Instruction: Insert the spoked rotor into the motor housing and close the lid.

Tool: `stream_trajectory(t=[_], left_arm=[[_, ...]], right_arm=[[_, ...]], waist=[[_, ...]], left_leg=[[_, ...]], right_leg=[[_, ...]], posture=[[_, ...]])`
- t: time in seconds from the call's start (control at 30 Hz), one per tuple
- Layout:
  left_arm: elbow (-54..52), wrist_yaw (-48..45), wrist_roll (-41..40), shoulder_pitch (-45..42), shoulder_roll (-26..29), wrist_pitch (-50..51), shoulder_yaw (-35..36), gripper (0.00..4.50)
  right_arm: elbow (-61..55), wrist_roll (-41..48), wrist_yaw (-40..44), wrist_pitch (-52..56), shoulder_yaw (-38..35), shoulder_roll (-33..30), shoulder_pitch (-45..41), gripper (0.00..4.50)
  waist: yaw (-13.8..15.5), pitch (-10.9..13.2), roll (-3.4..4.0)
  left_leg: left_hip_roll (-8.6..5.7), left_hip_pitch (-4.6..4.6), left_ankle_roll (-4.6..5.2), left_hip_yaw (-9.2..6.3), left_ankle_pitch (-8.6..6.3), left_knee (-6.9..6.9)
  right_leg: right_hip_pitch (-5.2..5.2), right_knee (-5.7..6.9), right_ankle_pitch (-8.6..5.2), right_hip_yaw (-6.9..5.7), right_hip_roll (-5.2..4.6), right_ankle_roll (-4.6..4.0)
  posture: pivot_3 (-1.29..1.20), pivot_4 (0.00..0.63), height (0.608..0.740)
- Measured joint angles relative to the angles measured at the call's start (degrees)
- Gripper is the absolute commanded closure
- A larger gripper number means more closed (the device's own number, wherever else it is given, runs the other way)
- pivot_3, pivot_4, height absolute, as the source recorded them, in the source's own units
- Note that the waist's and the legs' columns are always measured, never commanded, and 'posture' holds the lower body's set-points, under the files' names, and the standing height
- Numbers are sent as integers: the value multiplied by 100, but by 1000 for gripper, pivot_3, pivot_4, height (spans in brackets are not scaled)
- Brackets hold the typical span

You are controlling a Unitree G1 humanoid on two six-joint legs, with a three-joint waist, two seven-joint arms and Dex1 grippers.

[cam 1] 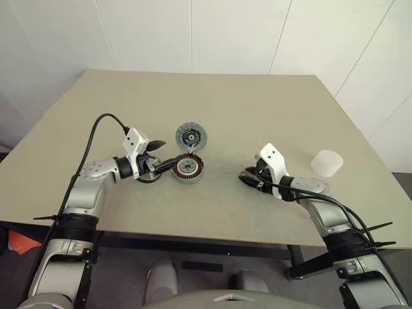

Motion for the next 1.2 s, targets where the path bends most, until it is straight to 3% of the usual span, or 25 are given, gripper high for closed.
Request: stream_trajectory(t=[0.1,0.57,0.77,0.97,1.2], left_arm=[[-14,7,1,0,0,0,0,0],[8,265,-20,-100,-23,-13,212,0],[361,495,83,-274,105,-72,388,0],[648,711,397,-359,122,-124,350,0],[735,1436,900,-403,126,-187,335,0]], right_arm=[[-3,2,1,8,0,2,0,3940],[-39,-137,-265,99,5,-1,-149,3937],[-614,-164,-317,405,91,74,-1018,3937],[-731,-179,-289,566,590,748,-1720,3937],[52,-506,-314,490,1336,1370,-1939,3937]], waist=[[0,-1,-1],[-9,-1,-2],[-120,-1,-2],[-145,-1,-2],[-130,2,-9]], left_leg=[[0,0,0,0,0,0],[1,-4,0,0,0,-2],[2,-17,-43,0,26,-31],[10,-29,-50,-4,30,-60],[8,-47,-58,-15,35,-58]], right_leg=[[0,0,1,0,0,-1],[-11,0,-10,1,1,17],[-42,3,13,1,9,-21],[-61,3,2,-15,18,-40],[-63,1,1,-32,11,-40]], posture=[[0,0,740],[0,0,740],[0,0,740],[0,0,740],[0,0,740]])
